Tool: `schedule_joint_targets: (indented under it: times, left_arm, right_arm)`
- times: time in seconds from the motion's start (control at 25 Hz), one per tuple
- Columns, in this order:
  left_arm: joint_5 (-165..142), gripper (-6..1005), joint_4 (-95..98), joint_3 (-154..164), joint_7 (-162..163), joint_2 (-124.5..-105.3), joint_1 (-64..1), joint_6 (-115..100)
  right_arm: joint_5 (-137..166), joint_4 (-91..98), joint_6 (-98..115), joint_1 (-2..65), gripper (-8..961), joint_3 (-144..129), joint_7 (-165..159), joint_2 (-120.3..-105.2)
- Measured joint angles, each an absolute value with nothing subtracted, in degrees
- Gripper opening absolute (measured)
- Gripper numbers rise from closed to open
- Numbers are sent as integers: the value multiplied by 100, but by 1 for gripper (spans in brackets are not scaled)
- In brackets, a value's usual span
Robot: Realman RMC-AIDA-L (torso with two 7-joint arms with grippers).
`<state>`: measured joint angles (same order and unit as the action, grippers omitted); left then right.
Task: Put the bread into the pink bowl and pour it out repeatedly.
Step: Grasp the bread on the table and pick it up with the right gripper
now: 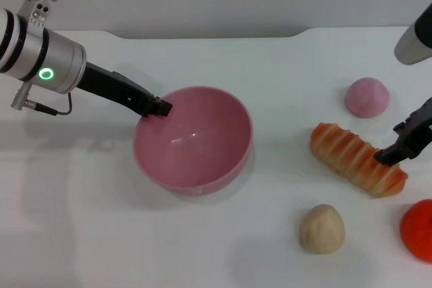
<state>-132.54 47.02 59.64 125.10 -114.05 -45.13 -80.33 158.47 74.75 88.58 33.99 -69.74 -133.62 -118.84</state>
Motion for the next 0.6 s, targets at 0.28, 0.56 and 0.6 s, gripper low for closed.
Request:
schedule_joint_targets:
  times: [0.28,0.56,0.6]
  left_arm:
    - [-13254,47,4706,5961,12507,-11407,-4508,-8041]
    - [-13254,47,4702,5968,12499,-11408,-4551,-8034]
    - [-13254,47,4702,5971,12499,-11409,-4558,-8032]
  right_arm:
    - [15796,7094,8559,3391,678,-7152,-13434,-11894]
    - [15587,6720,8288,3419,677,-7344,-13447,-11900]
    - [15573,6657,8245,3433,677,-7367,-13447,-11900]
